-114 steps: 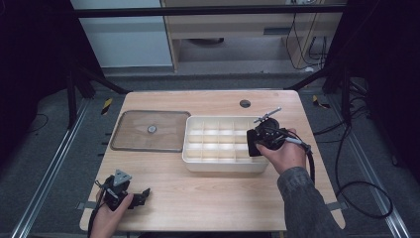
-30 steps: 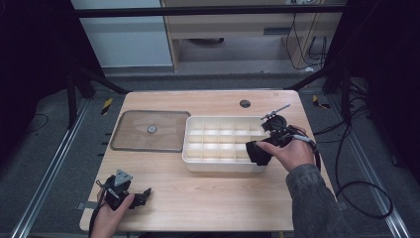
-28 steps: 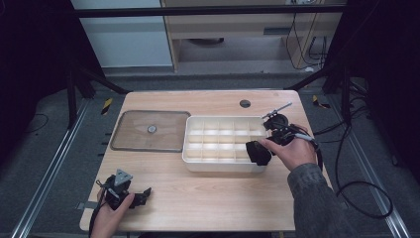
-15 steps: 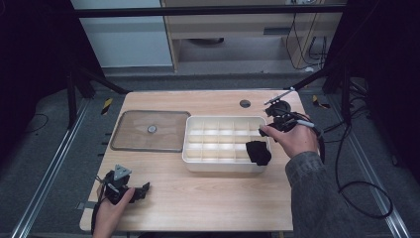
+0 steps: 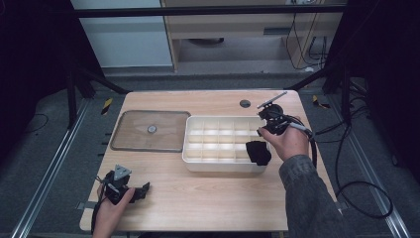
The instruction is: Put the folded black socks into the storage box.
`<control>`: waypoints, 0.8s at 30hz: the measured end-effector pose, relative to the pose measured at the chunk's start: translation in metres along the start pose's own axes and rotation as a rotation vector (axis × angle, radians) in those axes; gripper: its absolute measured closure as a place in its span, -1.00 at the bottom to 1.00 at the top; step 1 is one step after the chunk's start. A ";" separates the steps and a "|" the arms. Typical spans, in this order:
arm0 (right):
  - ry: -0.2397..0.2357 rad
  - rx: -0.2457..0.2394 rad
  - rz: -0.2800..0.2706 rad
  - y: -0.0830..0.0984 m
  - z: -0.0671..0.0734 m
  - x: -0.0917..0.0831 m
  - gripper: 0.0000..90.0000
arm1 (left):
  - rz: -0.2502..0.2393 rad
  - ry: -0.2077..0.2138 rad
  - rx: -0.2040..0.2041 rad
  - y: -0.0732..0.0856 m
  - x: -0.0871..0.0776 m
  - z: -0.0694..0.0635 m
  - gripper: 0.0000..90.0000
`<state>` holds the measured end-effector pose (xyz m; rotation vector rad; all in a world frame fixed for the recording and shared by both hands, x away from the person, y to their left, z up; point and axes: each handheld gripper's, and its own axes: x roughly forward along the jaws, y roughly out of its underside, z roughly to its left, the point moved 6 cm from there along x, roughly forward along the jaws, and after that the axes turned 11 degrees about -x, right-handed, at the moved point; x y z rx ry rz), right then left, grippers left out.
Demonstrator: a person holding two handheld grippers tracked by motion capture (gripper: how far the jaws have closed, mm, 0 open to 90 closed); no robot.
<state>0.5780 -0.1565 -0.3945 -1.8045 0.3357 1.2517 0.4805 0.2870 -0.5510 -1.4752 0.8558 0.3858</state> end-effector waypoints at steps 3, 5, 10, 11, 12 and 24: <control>-0.016 0.011 -0.009 -0.001 0.003 0.004 0.95 | 0.000 0.000 -0.001 0.000 0.000 0.000 -1.00; -0.015 -0.006 0.001 0.000 0.005 0.007 1.00 | 0.000 -0.001 -0.001 0.000 0.000 0.000 -1.00; -0.037 -0.013 0.001 0.002 0.013 0.012 1.00 | 0.006 -0.001 0.004 0.000 -0.001 0.000 -1.00; -0.037 -0.013 0.001 0.002 0.013 0.012 1.00 | 0.006 -0.001 0.004 0.000 -0.001 0.000 -1.00; -0.043 -0.014 0.007 0.003 0.016 0.015 1.00 | 0.006 -0.002 0.007 0.000 -0.001 0.000 -1.00; -0.071 -0.028 0.035 0.002 0.028 0.029 1.00 | 0.006 -0.003 0.006 0.000 0.000 0.000 -1.00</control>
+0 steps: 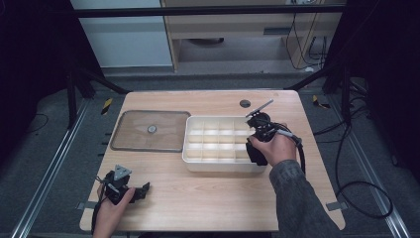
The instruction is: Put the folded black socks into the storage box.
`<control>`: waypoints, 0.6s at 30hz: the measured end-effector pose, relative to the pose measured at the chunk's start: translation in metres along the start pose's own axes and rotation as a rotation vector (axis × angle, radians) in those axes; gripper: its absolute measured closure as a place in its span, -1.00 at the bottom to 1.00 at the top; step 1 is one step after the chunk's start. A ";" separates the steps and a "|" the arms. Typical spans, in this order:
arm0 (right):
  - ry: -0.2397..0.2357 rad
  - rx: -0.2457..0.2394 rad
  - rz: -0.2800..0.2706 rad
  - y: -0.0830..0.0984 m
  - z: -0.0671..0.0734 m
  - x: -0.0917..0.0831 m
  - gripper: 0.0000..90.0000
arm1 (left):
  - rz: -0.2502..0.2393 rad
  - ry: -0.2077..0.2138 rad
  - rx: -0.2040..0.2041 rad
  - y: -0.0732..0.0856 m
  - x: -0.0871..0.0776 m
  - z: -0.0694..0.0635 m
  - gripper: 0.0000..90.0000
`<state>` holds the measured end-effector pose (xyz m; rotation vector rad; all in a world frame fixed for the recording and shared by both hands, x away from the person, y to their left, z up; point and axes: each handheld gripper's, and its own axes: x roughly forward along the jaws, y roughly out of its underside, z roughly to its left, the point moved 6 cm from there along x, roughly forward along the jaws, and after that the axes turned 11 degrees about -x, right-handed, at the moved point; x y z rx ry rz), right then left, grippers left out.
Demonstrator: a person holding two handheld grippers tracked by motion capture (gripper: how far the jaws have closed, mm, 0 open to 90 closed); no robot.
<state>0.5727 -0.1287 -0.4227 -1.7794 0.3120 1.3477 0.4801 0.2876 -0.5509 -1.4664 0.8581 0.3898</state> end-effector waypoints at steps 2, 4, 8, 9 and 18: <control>0.004 0.003 0.009 0.001 -0.001 0.003 1.00 | -0.001 -0.001 -0.001 0.000 0.000 0.000 -1.00; 0.012 0.007 0.014 0.002 -0.003 0.004 1.00 | -0.001 -0.001 -0.002 0.000 0.000 0.000 -1.00; 0.030 0.020 0.010 0.004 -0.010 0.003 1.00 | -0.002 -0.001 -0.007 0.000 0.000 -0.001 -1.00; 0.037 0.018 0.002 0.005 -0.012 0.003 1.00 | -0.002 -0.001 -0.008 0.000 0.000 -0.001 -1.00; 0.071 0.048 0.020 0.016 -0.022 0.007 1.00 | -0.003 -0.003 -0.006 0.000 0.000 0.000 -1.00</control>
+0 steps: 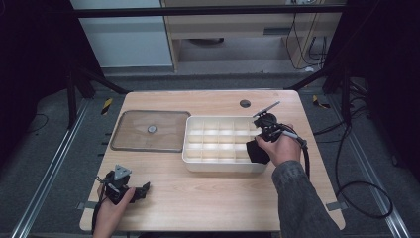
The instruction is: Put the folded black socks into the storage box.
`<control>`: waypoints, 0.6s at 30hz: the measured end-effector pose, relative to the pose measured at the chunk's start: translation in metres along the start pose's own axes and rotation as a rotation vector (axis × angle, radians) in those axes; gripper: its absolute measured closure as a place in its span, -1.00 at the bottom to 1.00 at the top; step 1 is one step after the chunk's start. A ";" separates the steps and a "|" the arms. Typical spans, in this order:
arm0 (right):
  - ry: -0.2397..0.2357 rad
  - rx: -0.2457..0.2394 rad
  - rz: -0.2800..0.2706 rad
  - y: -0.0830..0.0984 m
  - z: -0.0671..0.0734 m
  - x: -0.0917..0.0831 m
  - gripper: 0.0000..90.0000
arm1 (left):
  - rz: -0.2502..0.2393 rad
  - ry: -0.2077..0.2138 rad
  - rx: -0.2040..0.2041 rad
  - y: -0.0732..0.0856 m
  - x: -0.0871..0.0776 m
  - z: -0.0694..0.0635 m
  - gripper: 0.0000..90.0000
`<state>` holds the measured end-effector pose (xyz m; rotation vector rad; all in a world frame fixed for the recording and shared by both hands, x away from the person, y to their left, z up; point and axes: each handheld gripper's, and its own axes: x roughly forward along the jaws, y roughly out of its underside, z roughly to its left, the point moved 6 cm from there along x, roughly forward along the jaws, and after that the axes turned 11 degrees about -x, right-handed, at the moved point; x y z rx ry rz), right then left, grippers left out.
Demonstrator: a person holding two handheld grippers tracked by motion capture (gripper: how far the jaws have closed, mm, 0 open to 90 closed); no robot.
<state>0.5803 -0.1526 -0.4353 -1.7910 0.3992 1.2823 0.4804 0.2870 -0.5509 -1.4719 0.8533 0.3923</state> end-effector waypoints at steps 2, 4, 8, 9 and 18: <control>-0.003 -0.001 0.007 0.003 -0.001 0.002 1.00 | -0.001 0.000 -0.001 0.000 0.000 0.000 -1.00; 0.011 -0.010 0.019 0.005 -0.002 0.005 1.00 | -0.001 -0.001 -0.001 0.000 0.000 0.000 -1.00; 0.012 -0.007 0.033 0.010 -0.004 0.011 1.00 | -0.001 -0.001 -0.001 0.000 0.000 0.000 -1.00; 0.012 -0.007 0.033 0.010 -0.004 0.011 1.00 | -0.001 -0.001 -0.001 0.000 0.000 0.000 -1.00; 0.007 -0.023 0.042 0.016 -0.002 0.017 1.00 | -0.001 0.001 0.000 0.000 0.000 0.000 -1.00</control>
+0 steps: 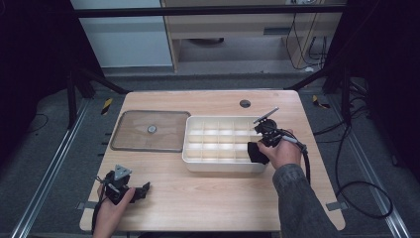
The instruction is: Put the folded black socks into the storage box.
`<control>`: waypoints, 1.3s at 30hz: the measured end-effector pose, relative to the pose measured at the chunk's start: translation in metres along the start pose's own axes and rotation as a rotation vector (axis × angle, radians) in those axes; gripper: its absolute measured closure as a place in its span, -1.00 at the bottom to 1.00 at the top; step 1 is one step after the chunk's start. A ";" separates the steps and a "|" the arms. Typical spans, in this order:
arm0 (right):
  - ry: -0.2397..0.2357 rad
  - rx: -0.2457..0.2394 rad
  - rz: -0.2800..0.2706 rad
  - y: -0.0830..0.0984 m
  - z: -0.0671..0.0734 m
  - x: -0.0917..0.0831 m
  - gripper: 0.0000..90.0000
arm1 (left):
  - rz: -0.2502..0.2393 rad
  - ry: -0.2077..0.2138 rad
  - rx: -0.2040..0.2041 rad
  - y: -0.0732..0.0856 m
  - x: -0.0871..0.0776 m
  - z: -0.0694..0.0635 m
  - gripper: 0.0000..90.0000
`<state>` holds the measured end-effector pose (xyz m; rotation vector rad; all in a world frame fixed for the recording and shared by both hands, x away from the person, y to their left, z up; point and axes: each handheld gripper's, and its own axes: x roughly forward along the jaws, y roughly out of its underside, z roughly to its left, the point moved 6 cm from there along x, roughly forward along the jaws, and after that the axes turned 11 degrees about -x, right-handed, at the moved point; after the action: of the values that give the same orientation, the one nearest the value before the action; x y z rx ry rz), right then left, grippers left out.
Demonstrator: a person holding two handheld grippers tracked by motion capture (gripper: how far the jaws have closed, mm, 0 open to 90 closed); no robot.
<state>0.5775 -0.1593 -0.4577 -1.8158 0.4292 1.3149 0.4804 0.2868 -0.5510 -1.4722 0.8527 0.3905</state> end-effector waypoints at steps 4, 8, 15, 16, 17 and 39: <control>-0.005 -0.002 0.004 0.003 0.001 0.001 1.00 | -0.001 0.000 -0.001 0.000 0.000 0.000 -1.00; -0.013 -0.004 0.000 0.005 0.002 0.002 1.00 | -0.002 0.001 -0.002 0.000 0.000 0.000 -1.00; -0.018 -0.020 0.012 0.008 0.008 0.004 1.00 | 0.000 0.000 0.000 0.000 0.000 0.000 -1.00; -0.016 -0.028 0.014 0.009 0.009 0.004 1.00 | 0.000 0.000 0.000 0.000 0.000 0.000 -1.00; -0.015 -0.028 0.010 0.009 0.010 0.004 1.00 | 0.000 0.000 0.000 0.000 0.000 0.000 -1.00; -0.036 -0.035 0.016 0.020 0.017 0.010 1.00 | 0.003 0.004 0.001 0.000 0.000 -0.001 -1.00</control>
<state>0.5574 -0.1565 -0.4774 -1.8175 0.4047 1.3724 0.4799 0.2860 -0.5510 -1.4712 0.8586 0.3895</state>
